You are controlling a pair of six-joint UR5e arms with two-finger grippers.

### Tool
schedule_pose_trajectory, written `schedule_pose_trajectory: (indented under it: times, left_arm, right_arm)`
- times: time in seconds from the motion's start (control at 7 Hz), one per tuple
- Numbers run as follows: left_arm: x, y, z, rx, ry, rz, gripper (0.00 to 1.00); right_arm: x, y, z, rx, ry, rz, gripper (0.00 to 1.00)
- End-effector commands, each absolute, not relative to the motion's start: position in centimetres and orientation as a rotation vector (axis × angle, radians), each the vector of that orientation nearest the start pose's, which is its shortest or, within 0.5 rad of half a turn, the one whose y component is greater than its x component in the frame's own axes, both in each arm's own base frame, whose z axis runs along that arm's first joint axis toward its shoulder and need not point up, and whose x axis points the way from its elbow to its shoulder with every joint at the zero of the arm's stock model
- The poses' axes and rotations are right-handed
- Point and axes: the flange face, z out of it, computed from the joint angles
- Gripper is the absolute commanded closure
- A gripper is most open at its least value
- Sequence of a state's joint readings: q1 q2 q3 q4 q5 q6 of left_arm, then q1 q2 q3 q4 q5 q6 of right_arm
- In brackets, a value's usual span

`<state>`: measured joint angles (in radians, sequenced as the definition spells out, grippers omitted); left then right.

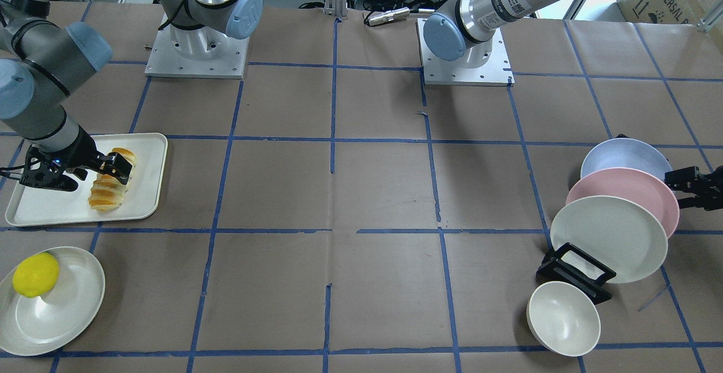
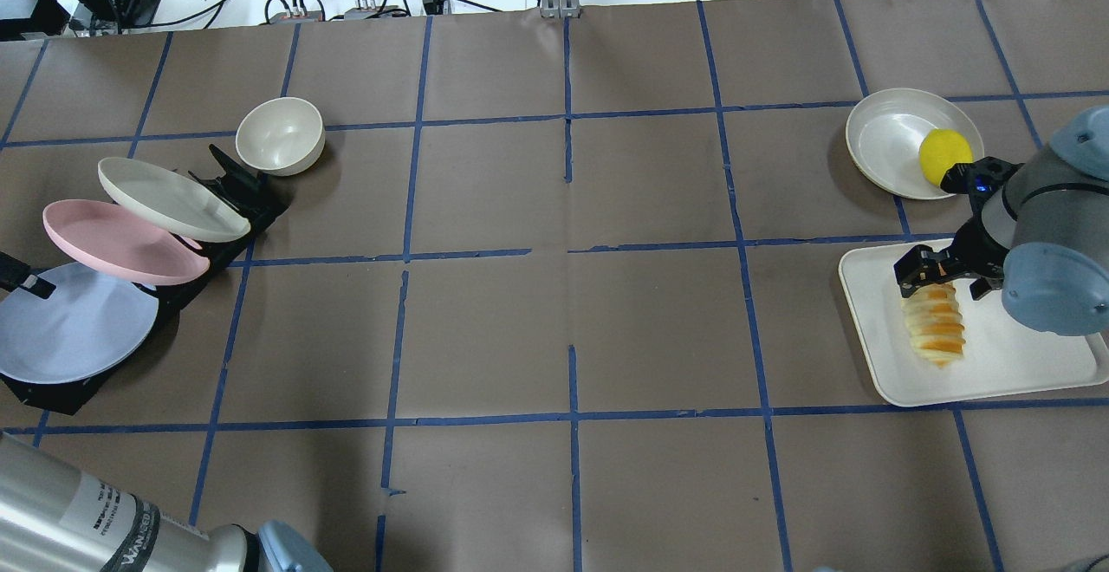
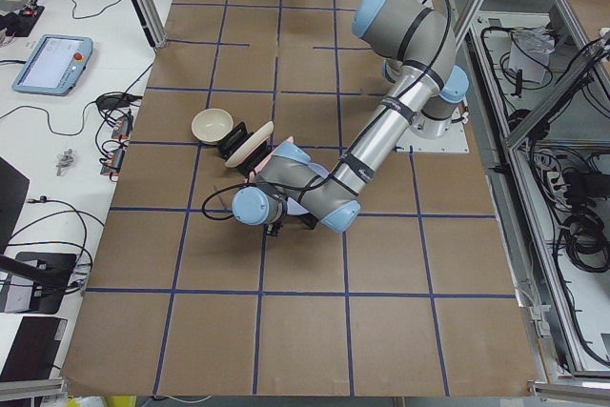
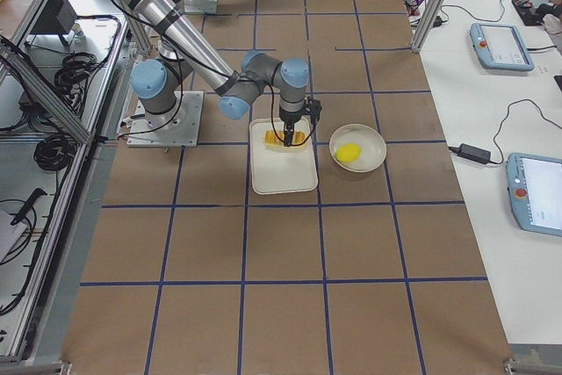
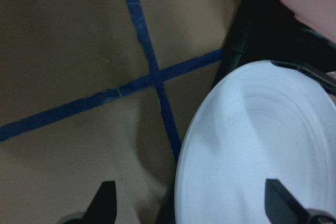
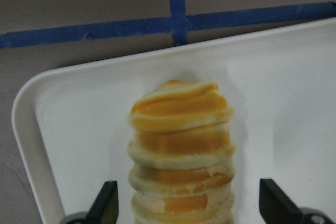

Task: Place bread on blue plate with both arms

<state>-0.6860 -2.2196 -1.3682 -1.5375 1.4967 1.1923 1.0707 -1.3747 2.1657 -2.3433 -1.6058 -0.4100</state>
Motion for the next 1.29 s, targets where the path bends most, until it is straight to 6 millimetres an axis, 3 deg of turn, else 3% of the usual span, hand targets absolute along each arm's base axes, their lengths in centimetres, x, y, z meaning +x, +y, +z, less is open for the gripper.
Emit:
schedule_pose_trajectory:
  times: [0.0, 0.14, 0.29, 0.57, 0.71, 1.0, 1.14]
  left_arm:
    - [42.2, -52.6, 19.4, 0.49, 3.501, 0.279, 0.79]
    - [42.6, -52.3, 19.6, 0.469, 3.502, 0.275, 0.95]
    - [42.8, -52.3, 19.9, 0.459, 3.498, 0.276, 0.98]
    - [42.9, -52.3, 22.8, 0.443, 3.469, 0.259, 0.99]
    - [42.5, -52.0, 24.6, 0.444, 3.468, 0.261, 0.99]
    - [40.4, -49.6, 31.8, 0.433, 3.481, 0.283, 0.99]
    - [39.6, -47.0, 35.8, 0.386, 3.507, 0.298, 0.99]
  right_arm:
    - [-10.3, -46.0, 19.1, 0.14, 3.154, 0.069, 0.14]
    - [-10.1, -45.6, 18.7, 0.142, 3.155, 0.065, 0.15]
    - [-9.9, -45.4, 18.5, 0.138, 3.158, 0.056, 0.25]
    - [-10.1, -45.5, 18.7, 0.085, 3.171, 0.055, 0.7]
    - [-10.0, -45.4, 18.8, 0.085, 3.169, 0.05, 0.78]
    - [-10.2, -45.5, 19.2, 0.078, 3.177, 0.041, 0.78]
    - [-10.2, -45.5, 19.9, 0.076, 3.186, 0.019, 0.78]
